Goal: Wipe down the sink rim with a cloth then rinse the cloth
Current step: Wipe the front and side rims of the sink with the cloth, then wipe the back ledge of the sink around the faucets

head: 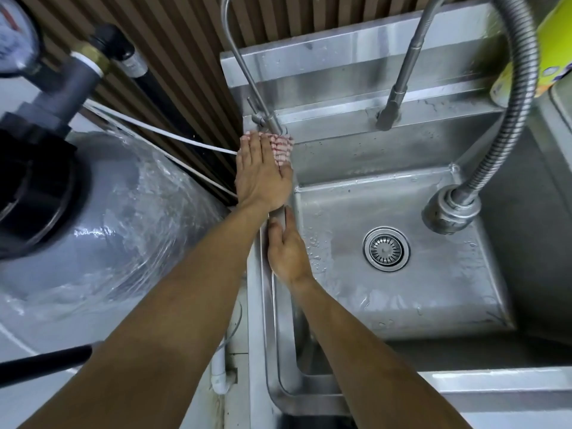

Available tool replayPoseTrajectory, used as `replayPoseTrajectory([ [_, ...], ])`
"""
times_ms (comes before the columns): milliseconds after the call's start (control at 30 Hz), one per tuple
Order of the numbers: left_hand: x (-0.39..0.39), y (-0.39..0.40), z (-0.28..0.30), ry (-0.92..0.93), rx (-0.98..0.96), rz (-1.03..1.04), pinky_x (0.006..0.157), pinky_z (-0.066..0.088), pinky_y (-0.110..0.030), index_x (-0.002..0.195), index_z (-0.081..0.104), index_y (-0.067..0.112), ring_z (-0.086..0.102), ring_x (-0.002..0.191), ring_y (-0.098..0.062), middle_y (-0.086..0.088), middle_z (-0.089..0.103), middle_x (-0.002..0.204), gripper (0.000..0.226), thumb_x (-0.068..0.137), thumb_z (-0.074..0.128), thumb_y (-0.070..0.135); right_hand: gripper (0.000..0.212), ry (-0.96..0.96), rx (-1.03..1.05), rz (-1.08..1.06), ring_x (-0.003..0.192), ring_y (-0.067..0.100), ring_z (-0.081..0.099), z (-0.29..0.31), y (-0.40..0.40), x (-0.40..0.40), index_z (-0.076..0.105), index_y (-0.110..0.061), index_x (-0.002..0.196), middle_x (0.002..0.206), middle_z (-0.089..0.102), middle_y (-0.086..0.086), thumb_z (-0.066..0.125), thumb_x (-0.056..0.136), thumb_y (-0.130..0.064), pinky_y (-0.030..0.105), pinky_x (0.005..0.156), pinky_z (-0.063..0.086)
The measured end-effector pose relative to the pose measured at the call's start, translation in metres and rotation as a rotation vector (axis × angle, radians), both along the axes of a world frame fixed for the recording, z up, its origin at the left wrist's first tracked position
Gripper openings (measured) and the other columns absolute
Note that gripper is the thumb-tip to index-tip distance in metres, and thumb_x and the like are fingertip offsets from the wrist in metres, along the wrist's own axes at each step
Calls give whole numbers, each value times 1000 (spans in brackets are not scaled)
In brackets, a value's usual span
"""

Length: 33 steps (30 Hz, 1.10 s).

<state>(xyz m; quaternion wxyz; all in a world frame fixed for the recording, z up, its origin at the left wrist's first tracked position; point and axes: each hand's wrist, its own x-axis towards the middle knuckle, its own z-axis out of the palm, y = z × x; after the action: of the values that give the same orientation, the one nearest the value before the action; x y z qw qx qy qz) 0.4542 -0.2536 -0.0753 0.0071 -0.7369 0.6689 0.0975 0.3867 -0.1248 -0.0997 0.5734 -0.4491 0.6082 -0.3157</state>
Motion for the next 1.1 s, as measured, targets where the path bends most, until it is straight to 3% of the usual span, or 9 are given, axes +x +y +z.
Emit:
replayPoseTrajectory([
  [133, 3, -25, 3, -14, 14, 14, 126, -5, -42, 161, 0, 2, -12, 156, -31, -15, -7, 170, 83, 100, 31, 49, 68, -8, 31, 10, 153, 23, 32, -1, 1, 0, 13, -22, 165, 168, 31, 5, 26, 106, -54, 44, 125, 28],
  [267, 8, -28, 3, 12, 3, -3, 126, -5, -41, 161, 0, 2, -11, 156, -29, -14, -7, 170, 87, 100, 35, 52, 59, -56, 63, 3, 151, 17, 34, 8, 2, -6, 23, -24, 163, 166, 34, -3, 31, 109, -47, 34, 125, 27],
  [367, 12, -25, 2, 51, 4, -10, 126, -7, -40, 162, 1, 5, -14, 156, -25, -10, -11, 170, 80, 103, 29, 52, 32, -92, 89, -86, 114, 13, 63, 17, -19, -34, 64, -21, 124, 125, 67, -2, 38, 108, -33, 21, 93, 45],
  [467, 17, -22, -2, 77, -20, -21, 126, -6, -40, 162, 2, 7, -14, 156, -23, -8, -12, 170, 76, 105, 25, 51, 26, 49, -102, -239, 99, 19, 65, 33, -70, -70, 69, -17, 111, 104, 72, 0, 44, 105, -22, 28, 85, 47],
  [567, 17, -22, -6, 84, -56, -18, 127, -5, -40, 162, 4, 7, -11, 157, -23, -9, -9, 171, 74, 105, 22, 52, 36, 335, -386, -156, 118, 25, 60, 45, -121, -93, 64, -10, 131, 126, 69, 9, 42, 105, -20, 35, 104, 46],
  [633, 16, -24, -6, 89, -61, -3, 127, -3, -41, 162, 5, 8, -11, 157, -22, -8, -7, 171, 73, 106, 20, 51, 47, 630, -565, 28, 141, 34, 43, 38, -146, -102, 52, -7, 146, 148, 53, 15, 38, 104, -25, 43, 119, 31],
  [800, 1, 1, -7, -5, -87, 32, 127, -4, -42, 162, 3, 7, -8, 157, -26, -11, -4, 171, 70, 106, 18, 46, 79, 1013, -458, 411, 159, 32, -12, -4, -162, -103, -3, -11, 164, 173, -9, 11, 42, 100, -17, 45, 127, -11],
  [1000, 9, -13, -5, 16, -63, 7, 127, -4, -40, 162, 3, 8, -9, 157, -23, -9, -5, 171, 70, 106, 21, 44, 88, 1008, -426, 359, 158, 29, -14, 2, -160, -97, -3, -12, 165, 173, -11, 8, 47, 92, -7, 42, 127, -13],
  [1100, 6, -31, -6, -19, -74, 36, 127, -4, -41, 162, 3, 5, -7, 157, -25, -11, -4, 171, 71, 105, 20, 45, 75, 846, -386, 335, 159, 31, -1, 11, -166, -100, 19, -9, 163, 173, 7, 10, 46, 92, -9, 44, 129, -5],
])
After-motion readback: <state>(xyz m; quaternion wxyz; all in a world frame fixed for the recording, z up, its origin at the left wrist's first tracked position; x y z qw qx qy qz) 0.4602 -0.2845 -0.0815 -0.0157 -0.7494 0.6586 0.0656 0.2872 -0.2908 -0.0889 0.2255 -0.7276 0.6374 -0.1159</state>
